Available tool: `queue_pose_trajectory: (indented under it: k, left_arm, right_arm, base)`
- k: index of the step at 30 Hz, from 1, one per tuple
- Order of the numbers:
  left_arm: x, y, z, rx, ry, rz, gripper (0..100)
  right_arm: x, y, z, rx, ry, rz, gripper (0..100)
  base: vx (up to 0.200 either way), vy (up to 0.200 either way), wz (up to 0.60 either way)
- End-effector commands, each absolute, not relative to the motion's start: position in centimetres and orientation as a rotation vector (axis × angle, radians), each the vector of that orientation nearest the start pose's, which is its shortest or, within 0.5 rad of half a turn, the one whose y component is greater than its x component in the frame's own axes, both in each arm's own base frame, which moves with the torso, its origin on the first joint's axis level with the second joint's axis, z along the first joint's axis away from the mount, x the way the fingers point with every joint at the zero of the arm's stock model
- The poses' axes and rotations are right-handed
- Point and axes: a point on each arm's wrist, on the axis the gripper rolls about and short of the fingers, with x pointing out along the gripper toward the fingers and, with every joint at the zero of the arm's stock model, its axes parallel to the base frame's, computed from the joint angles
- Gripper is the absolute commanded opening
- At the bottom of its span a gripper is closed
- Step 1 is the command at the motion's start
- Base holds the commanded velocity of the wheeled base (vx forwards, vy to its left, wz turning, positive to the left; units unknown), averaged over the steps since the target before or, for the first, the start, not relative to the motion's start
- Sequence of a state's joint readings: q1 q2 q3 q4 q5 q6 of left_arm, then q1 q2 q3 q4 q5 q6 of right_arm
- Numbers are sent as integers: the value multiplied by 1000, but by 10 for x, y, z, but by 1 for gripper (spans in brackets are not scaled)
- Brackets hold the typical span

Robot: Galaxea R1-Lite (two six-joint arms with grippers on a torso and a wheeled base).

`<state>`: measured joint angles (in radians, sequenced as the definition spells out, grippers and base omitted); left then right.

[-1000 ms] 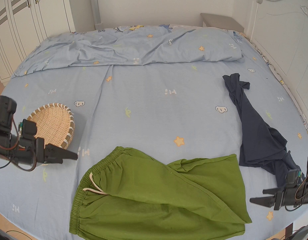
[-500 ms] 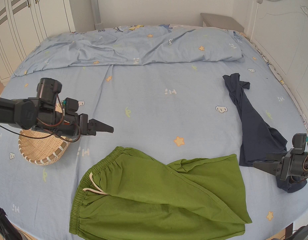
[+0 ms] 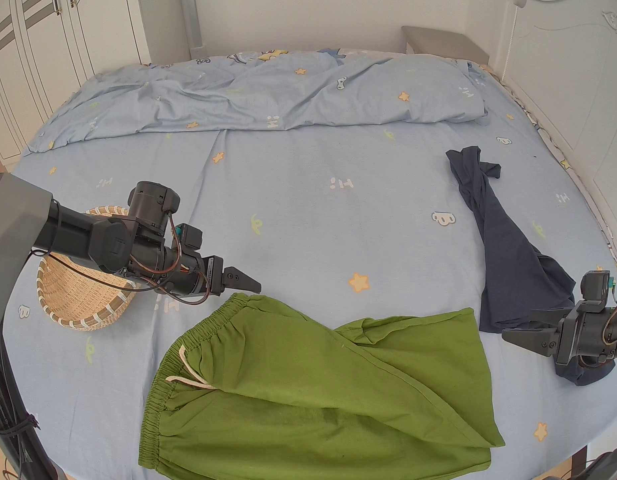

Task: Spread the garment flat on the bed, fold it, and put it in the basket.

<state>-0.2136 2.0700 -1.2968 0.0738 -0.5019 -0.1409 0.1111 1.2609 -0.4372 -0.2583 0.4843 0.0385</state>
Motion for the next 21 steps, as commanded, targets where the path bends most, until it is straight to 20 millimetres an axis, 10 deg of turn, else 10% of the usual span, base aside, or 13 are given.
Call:
queue_pose_trajectory:
  k: [1, 4, 5, 21]
  left_arm:
    - [377, -99, 112, -281, 940, -607, 100]
    - [376, -99, 112, -306, 953, -596, 100]
    - [376, -100, 110, -306, 959, -596, 0]
    - [375, -102, 101, -309, 989, -594, 0]
  right_arm:
    - [165, 29, 155, 143, 576, 570, 100]
    - [165, 29, 156, 142, 574, 570, 100]
    - [165, 29, 156, 142, 574, 570, 100]
    - [168, 29, 154, 144, 586, 567, 100]
  base:
    - [0, 0, 0]
    - [0, 0, 0]
    - [0, 0, 0]
    - [0, 0, 0]
